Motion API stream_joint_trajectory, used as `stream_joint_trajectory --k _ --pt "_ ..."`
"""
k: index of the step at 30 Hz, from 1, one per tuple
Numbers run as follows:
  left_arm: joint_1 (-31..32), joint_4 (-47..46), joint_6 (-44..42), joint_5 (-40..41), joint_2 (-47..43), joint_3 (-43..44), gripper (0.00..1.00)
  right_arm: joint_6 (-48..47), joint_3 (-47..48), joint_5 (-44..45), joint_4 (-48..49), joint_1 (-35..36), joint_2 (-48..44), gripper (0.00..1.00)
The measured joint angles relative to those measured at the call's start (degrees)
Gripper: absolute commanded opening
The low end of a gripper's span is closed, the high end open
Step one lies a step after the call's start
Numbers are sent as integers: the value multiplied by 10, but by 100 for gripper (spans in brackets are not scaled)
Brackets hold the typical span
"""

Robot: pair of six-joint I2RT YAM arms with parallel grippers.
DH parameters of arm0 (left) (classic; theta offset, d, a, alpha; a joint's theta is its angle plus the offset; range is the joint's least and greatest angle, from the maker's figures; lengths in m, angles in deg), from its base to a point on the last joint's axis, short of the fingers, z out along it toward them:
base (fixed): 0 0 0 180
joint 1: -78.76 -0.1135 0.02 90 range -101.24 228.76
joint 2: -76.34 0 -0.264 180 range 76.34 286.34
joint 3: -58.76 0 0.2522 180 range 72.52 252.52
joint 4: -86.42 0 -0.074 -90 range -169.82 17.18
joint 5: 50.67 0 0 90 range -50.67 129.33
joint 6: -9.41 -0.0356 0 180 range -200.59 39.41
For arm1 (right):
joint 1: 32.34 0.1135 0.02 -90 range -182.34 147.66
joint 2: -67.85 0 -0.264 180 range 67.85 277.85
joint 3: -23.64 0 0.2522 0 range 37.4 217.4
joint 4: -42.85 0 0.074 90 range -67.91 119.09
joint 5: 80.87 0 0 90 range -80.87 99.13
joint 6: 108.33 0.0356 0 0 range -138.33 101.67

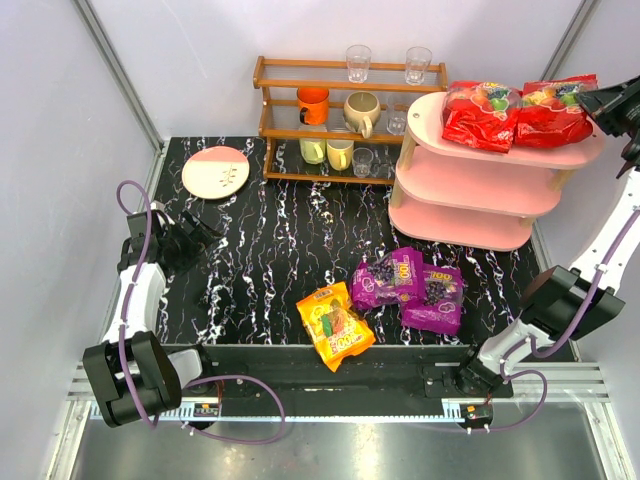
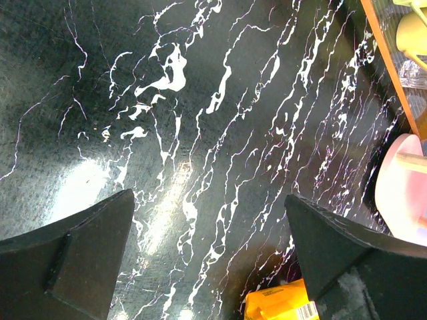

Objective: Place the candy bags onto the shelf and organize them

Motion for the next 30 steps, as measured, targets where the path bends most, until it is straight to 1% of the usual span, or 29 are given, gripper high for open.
stream_joint_trajectory --k 1,2,3,4,5,7,8,12,18,22,24,26,28,29,30 --pt "0 0 0 0 0 0 99 1 0 -9 4 -2 4 0" --pt "0 0 0 0 0 0 99 2 0 -14 7 -3 8 2" --pt "0 0 0 0 0 0 99 2 0 -21 10 -4 10 7" --pt "0 0 0 0 0 0 99 3 -1 -25 14 -5 12 14" --pt "0 0 0 0 1 0 99 5 -2 -29 16 -5 12 33" --pt "0 0 0 -1 3 0 99 8 -5 -36 23 -5 12 48" --pt "0 0 0 -2 4 0 99 8 -5 -39 27 -5 12 62" --pt "0 -1 0 -2 4 0 99 9 -6 -34 29 -5 12 77" --pt "0 -4 0 -2 4 0 99 7 24 28 16 -5 12 86" --pt "0 -4 0 -2 4 0 99 0 49 73 12 -5 8 87" --pt "0 -4 0 -2 4 0 99 -8 59 93 8 -1 7 82" --pt "0 -4 0 -2 4 0 99 -24 66 116 3 8 7 67" --pt "0 -4 0 -2 4 0 99 -45 73 141 -7 30 7 47" --pt "0 -4 0 -2 4 0 99 -61 75 151 -10 43 7 30" --pt "0 -4 0 -2 4 0 99 -76 80 168 -15 66 8 22"
